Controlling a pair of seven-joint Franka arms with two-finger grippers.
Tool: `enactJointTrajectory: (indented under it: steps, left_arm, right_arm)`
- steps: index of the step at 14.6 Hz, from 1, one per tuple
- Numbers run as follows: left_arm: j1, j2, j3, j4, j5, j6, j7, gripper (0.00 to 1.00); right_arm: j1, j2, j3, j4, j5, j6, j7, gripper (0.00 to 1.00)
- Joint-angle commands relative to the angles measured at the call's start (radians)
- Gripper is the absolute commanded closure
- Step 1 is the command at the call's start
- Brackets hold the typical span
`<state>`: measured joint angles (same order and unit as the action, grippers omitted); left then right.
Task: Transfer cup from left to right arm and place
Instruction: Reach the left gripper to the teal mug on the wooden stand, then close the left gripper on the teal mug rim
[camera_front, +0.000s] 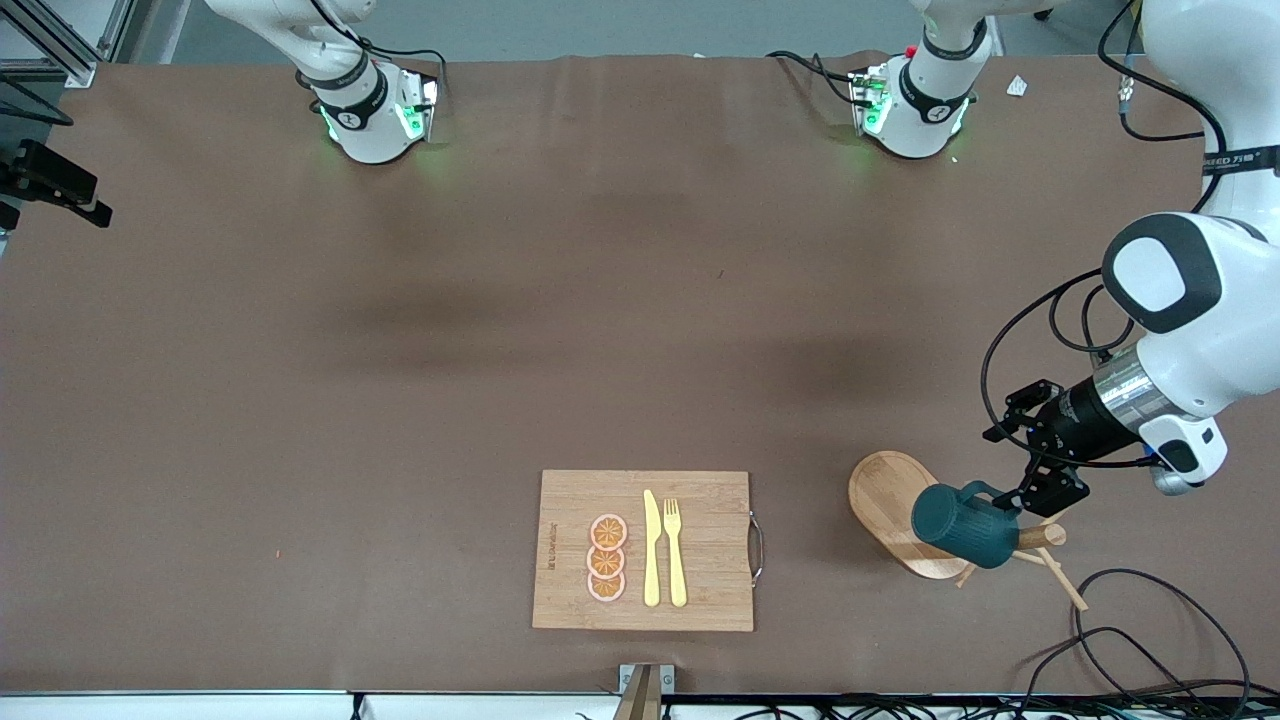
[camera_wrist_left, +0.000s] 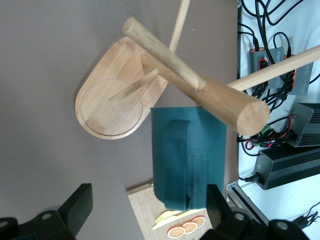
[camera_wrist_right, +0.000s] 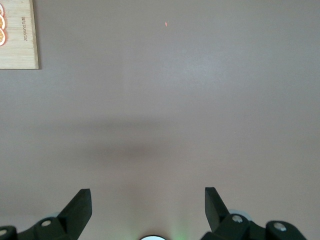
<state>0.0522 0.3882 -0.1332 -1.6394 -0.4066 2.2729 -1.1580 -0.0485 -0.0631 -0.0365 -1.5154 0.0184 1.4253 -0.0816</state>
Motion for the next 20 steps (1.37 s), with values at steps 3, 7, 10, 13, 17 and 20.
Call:
enactJointTrajectory:
  steps: [3, 7, 10, 13, 17, 20]
  left_arm:
    - [-0.005, 0.092, -0.002, 0.098, -0.012, 0.005, -0.003, 0.0]
    - [-0.011, 0.132, -0.002, 0.136, -0.014, 0.028, -0.003, 0.0]
    - [-0.017, 0.144, -0.003, 0.136, -0.014, 0.063, -0.002, 0.0]
    - [-0.018, 0.158, -0.009, 0.136, -0.014, 0.085, 0.001, 0.0]
    - [-0.018, 0.161, -0.028, 0.136, -0.015, 0.12, 0.001, 0.0]
    - [-0.018, 0.175, -0.028, 0.136, -0.014, 0.129, 0.001, 0.0]
  right_arm:
    - [-0.021, 0.002, 0.012, 0.003, 0.012, -0.006, -0.012, 0.0]
    - [-0.019, 0.002, 0.012, 0.003, 0.012, -0.006, -0.012, 0.0]
    - [-0.019, 0.002, 0.012, 0.003, 0.012, -0.006, -0.012, 0.0]
    - [-0.019, 0.002, 0.012, 0.003, 0.012, -0.006, -0.012, 0.0]
    - [-0.02, 0.002, 0.012, 0.003, 0.012, -0.006, -0.012, 0.0]
    - [-0.021, 0.002, 0.012, 0.003, 0.012, -0.006, -0.012, 0.0]
